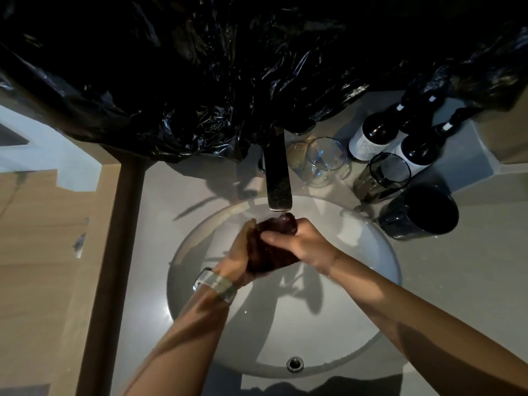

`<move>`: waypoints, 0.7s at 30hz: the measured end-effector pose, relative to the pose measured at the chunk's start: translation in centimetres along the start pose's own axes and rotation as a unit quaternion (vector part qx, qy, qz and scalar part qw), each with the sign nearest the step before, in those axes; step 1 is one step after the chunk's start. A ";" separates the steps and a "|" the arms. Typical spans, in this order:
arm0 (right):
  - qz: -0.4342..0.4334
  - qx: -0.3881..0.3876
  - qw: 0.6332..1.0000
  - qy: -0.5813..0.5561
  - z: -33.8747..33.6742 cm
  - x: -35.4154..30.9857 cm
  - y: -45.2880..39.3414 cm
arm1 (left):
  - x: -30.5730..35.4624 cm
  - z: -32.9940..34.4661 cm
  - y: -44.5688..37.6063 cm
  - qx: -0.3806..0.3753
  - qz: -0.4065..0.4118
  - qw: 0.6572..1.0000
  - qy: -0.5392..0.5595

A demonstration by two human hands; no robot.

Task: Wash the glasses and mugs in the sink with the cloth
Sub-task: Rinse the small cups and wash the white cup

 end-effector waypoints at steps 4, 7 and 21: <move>-0.120 -0.107 0.942 0.294 -0.3 -0.4 0.1 | 1.5 -0.6 -0.9 -0.065 0.019 0.994 -0.089; -0.110 -0.091 0.947 0.287 -1.1 0.4 0.0 | 1.3 0.4 -1.3 -0.106 0.045 0.991 -0.068; -0.051 0.045 0.996 0.058 0.0 1.8 -1.2 | -1.3 -0.1 -2.9 0.002 -0.024 0.998 0.065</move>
Point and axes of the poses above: each hand's wrist, its own y-axis away from the middle knuckle, its own z-axis out of the palm, x = y × z, the point moved 4 cm from there along -y, towards the middle knuckle, and after that the axes turned 1 degree about z, right-handed, at the moved point
